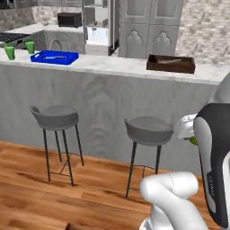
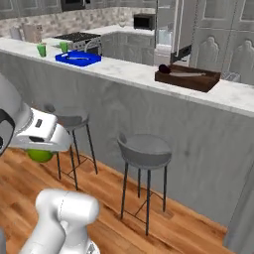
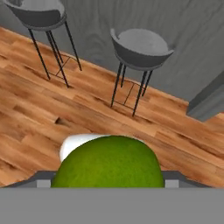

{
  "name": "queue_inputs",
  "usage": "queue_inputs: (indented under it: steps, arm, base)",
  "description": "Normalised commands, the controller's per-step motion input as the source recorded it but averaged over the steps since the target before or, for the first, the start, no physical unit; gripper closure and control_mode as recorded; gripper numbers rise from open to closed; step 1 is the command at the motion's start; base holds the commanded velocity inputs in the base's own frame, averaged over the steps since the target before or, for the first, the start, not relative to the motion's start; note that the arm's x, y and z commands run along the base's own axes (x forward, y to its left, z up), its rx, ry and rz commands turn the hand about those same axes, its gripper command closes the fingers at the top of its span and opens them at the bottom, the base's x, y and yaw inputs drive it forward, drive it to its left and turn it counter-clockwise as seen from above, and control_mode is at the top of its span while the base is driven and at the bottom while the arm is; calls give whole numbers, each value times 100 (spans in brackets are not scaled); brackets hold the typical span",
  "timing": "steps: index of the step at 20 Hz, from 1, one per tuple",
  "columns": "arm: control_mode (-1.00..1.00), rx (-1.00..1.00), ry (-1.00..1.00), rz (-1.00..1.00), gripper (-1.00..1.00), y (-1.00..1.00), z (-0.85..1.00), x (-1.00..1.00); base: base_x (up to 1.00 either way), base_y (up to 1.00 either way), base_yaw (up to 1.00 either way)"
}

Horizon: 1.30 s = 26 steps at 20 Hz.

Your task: Gather the lime and eggplant from the fridge and place them on a tray on the dining counter. Then gather the chicken drumsticks from the fridge and place them on the other tray.

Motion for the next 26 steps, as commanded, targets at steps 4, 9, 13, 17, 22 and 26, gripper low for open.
queue_inputs:
  steps: [4,9,13,17,22,26]
  arm:
    - [100,0,0,0,100,0,0,0]
    - [100,0,0,0,100,0,0,0]
    - [100,0,0,0,100,0,0,0]
    - [100,0,0,0,100,0,0,0]
    - [100,0,0,0,100,0,0,0]
    - [100,0,0,0,100,0,0,0]
  base:
    - [76,0,-54]
    - [91,-2,-46]
    - [98,-16,-31]
    - [97,-13,-27]
    - [48,-8,-39]
    - [21,1,-43]
